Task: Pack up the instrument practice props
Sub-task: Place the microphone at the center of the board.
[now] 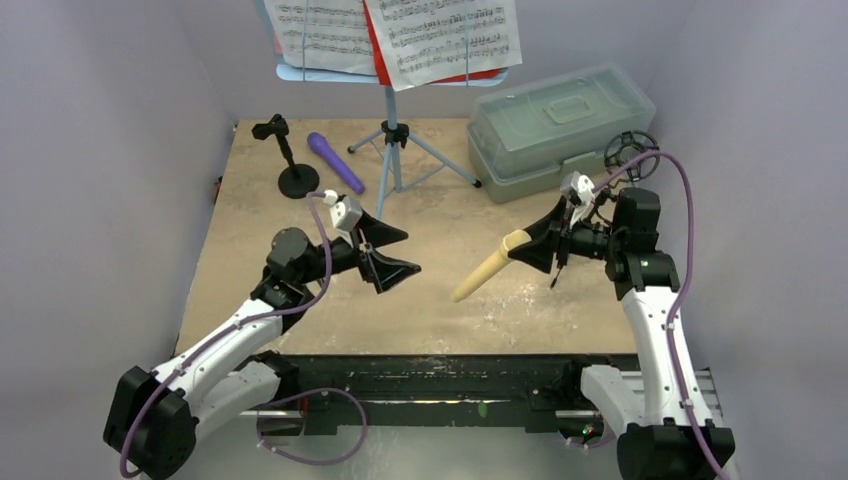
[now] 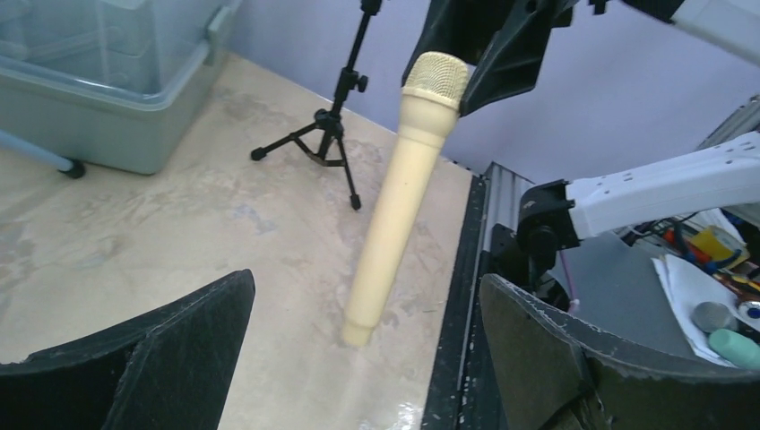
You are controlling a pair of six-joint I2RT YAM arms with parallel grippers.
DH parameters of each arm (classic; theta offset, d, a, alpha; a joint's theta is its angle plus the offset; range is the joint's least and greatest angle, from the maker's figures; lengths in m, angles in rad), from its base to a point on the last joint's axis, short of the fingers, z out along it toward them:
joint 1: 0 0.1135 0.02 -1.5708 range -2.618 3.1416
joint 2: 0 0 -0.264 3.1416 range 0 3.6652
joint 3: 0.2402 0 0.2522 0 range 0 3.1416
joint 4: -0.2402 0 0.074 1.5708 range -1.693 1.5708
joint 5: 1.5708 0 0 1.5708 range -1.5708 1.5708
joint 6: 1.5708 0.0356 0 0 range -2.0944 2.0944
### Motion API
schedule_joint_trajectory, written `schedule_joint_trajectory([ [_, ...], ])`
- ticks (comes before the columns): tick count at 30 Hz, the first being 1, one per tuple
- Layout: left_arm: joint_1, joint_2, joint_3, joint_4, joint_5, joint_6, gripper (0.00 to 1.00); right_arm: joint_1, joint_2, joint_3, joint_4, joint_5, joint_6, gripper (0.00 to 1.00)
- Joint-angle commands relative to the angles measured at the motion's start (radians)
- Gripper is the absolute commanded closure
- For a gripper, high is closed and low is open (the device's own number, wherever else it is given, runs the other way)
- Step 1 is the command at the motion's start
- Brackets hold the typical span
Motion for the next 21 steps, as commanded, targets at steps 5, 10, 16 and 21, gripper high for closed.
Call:
schedule_joint_trajectory([
  [5, -0.171, 0.094, -0.009, 0.157, -0.216, -0.233, 0.0, -0.008, -0.045, -0.216, 0.521, -0.328, 0.299, 1.0],
  [10, -0.319, 0.158, 0.05, 0.1, -0.412, -0.23, 0.0, -0.008, -0.066, -0.25, 0.592, -0.357, 0.372, 1.0],
  [16, -0.396, 0.219, 0.106, 0.02, -0.554, -0.239, 0.0, -0.008, -0.083, -0.264, 0.627, -0.363, 0.406, 1.0],
  [21, -0.405, 0.269, 0.022, 0.298, -0.362, -0.225, 0.0, -0.008, -0.088, -0.28, 0.678, -0.375, 0.46, 1.0],
])
